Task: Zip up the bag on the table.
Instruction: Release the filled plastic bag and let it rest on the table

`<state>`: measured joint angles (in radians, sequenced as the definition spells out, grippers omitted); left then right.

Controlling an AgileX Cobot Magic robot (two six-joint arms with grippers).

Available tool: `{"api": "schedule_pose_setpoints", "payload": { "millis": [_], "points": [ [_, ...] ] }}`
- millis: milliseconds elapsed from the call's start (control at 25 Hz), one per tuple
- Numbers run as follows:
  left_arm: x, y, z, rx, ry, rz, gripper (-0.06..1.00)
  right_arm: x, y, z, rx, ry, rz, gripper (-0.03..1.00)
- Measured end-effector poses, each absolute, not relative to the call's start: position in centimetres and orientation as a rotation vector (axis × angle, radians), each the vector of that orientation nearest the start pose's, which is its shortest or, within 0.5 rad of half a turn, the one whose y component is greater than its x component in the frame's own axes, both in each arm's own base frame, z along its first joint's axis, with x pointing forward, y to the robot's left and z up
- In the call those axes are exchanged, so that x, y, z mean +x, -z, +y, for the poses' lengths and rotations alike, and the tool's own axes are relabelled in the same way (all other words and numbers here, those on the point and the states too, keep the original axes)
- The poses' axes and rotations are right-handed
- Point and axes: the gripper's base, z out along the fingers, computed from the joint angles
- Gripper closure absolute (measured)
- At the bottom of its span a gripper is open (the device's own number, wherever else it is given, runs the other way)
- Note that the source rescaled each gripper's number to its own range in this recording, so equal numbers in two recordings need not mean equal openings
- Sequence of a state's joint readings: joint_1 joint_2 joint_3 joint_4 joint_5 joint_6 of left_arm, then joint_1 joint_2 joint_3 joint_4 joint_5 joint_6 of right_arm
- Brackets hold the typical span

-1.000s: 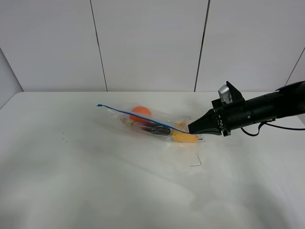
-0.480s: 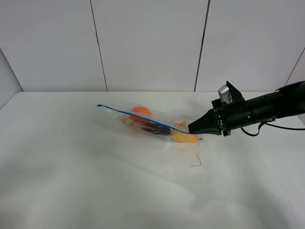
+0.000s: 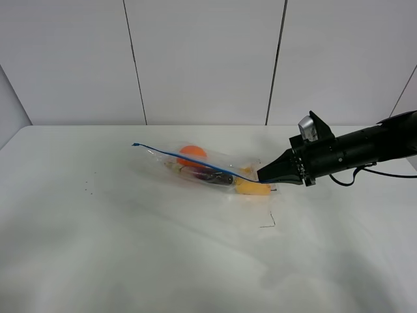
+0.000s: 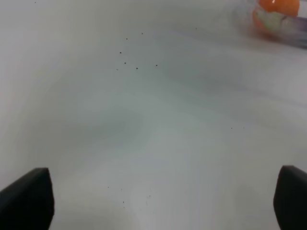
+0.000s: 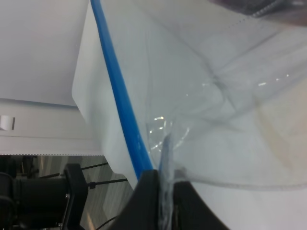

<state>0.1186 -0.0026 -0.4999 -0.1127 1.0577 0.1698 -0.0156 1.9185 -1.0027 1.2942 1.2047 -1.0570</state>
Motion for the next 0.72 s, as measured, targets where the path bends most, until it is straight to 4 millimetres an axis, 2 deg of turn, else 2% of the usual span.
{"api": "schedule_pose_setpoints", "payload": {
  "millis": [160,200,240,280,400,440,560,720],
  "points": [
    [-0.43,-27.79,-0.95,0.057,-0.047,2.033,-0.05,32.43,-16.58,7.67,-0.266,-1.547,2.497,0.97],
    [-0.43,-27.79,-0.95,0.057,-0.047,2.033,-0.05,32.43,-16.58,7.67,-0.264,-1.548,2.498,0.94],
    [-0.43,-27.79,-0.95,0.056,-0.046,2.033,-0.05,32.43,-16.58,7.67,-0.261,-1.549,2.499,0.87],
    [-0.43,-27.79,-0.95,0.056,-0.046,2.033,-0.05,32.43,-16.58,7.67,-0.261,-1.549,2.499,0.76],
    [-0.43,-27.79,-0.95,0.056,-0.046,2.033,-0.05,32.43,-16.58,7.67,-0.260,-1.549,2.499,0.20],
    [-0.43,-27.79,-0.95,0.056,-0.046,2.033,-0.05,32.43,-16.58,7.67,-0.260,-1.549,2.499,0.10],
    [-0.43,-27.79,-0.95,0.056,-0.046,2.033,-0.05,32.46,-16.53,7.65,-0.250,-1.543,2.506,0.00],
    [-0.43,-27.79,-0.95,0.056,-0.046,2.033,-0.05,32.42,-16.50,7.63,-0.235,-1.546,2.519,-0.03]
  ]
}}
